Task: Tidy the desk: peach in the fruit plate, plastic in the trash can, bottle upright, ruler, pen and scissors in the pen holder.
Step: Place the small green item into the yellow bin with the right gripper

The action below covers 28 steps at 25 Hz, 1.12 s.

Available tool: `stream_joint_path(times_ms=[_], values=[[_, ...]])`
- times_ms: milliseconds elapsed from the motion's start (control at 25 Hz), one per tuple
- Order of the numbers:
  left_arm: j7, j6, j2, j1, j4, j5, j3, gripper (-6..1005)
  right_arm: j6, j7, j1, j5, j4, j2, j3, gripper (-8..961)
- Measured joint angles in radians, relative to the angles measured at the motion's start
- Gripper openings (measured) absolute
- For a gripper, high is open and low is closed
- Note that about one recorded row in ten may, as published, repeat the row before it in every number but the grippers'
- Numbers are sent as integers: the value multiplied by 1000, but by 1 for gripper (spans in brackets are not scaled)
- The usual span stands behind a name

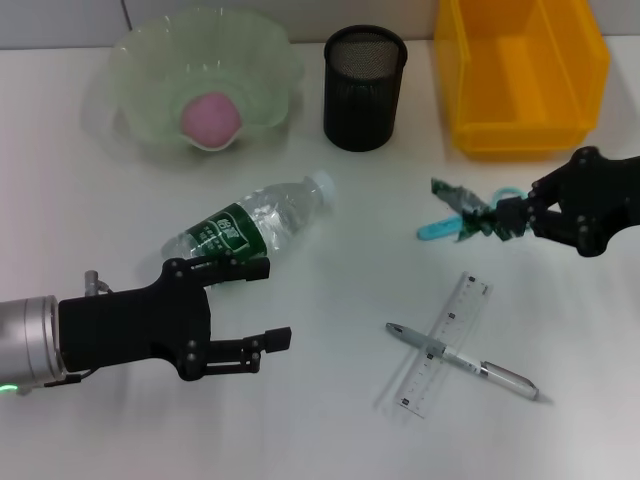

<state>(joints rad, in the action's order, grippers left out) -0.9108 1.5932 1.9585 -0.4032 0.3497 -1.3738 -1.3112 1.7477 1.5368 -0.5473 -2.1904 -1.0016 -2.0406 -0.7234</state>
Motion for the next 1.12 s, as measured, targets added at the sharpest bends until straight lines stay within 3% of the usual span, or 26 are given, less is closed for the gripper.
stream_joint_path(times_ms=[480, 840, 1120], values=[[-7, -6, 2, -28, 0, -1, 7, 812, -25, -340, 63, 212, 312, 5, 224, 2], [-8, -7, 2, -31, 0, -1, 9, 812, -107, -563, 59, 244, 512, -6, 282, 3], [-8, -4, 2, -29, 0, -1, 9, 812, -158, -640, 58, 341, 561, -25, 303, 4]])
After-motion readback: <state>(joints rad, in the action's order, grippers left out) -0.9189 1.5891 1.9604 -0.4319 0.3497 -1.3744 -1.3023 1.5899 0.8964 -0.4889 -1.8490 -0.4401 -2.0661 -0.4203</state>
